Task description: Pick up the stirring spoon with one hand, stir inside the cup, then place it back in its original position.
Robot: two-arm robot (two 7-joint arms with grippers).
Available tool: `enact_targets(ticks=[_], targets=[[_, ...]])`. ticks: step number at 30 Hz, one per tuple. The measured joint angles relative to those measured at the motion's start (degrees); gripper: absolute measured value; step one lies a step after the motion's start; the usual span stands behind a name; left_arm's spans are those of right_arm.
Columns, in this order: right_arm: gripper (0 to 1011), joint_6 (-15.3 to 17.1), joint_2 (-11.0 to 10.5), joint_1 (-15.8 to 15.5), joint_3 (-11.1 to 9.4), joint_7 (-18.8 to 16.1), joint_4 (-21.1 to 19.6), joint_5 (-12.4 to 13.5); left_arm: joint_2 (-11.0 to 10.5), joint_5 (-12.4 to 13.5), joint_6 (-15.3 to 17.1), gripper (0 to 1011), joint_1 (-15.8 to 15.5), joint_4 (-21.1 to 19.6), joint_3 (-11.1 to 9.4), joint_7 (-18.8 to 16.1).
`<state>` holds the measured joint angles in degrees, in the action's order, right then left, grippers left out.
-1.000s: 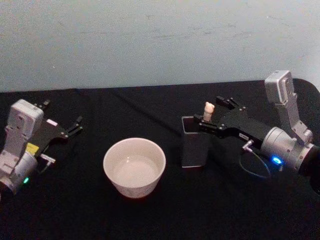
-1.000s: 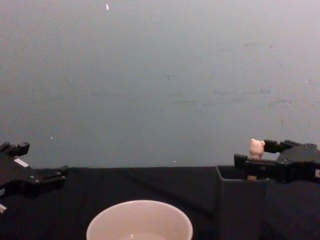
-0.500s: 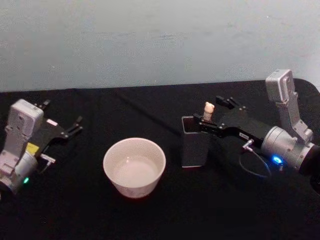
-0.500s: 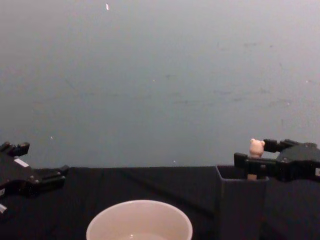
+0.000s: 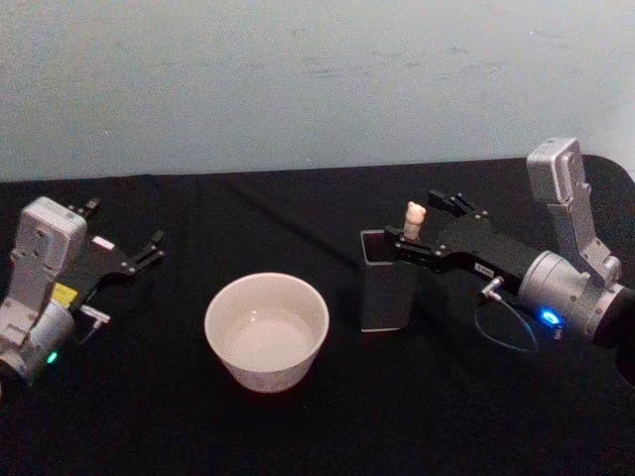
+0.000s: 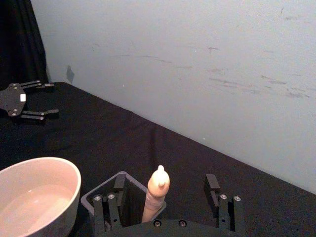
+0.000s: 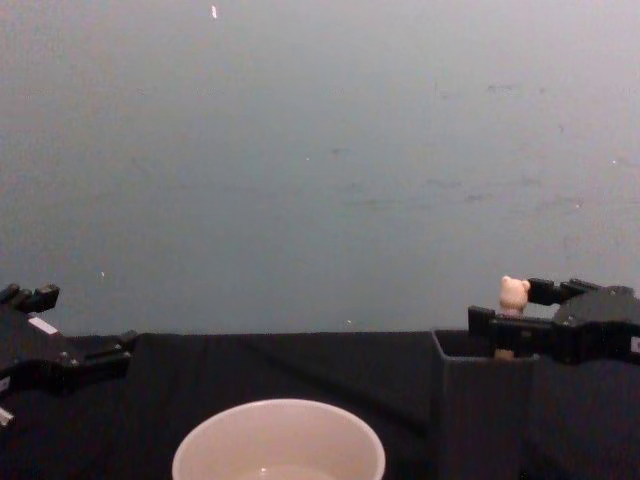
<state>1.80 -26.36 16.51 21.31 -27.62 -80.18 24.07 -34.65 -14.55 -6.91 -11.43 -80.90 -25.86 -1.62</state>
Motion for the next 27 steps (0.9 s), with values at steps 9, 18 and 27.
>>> enact_targets(ticks=[9,18,27], targets=[[916,-0.1,0.0,0.0,0.0,0.0,0.0,0.0,0.0,0.0,0.0,1001,0.0,0.0,0.0,0.0],[678,-0.1,0.0,0.0,0.0,0.1,0.0,0.0,0.0,0.0,0.0,1001,0.0,0.0,0.0,0.0],[366,-0.1,0.0,0.0,0.0,0.1,0.0,0.0,0.0,0.0,0.0,1001,0.0,0.0,0.0,0.0]])
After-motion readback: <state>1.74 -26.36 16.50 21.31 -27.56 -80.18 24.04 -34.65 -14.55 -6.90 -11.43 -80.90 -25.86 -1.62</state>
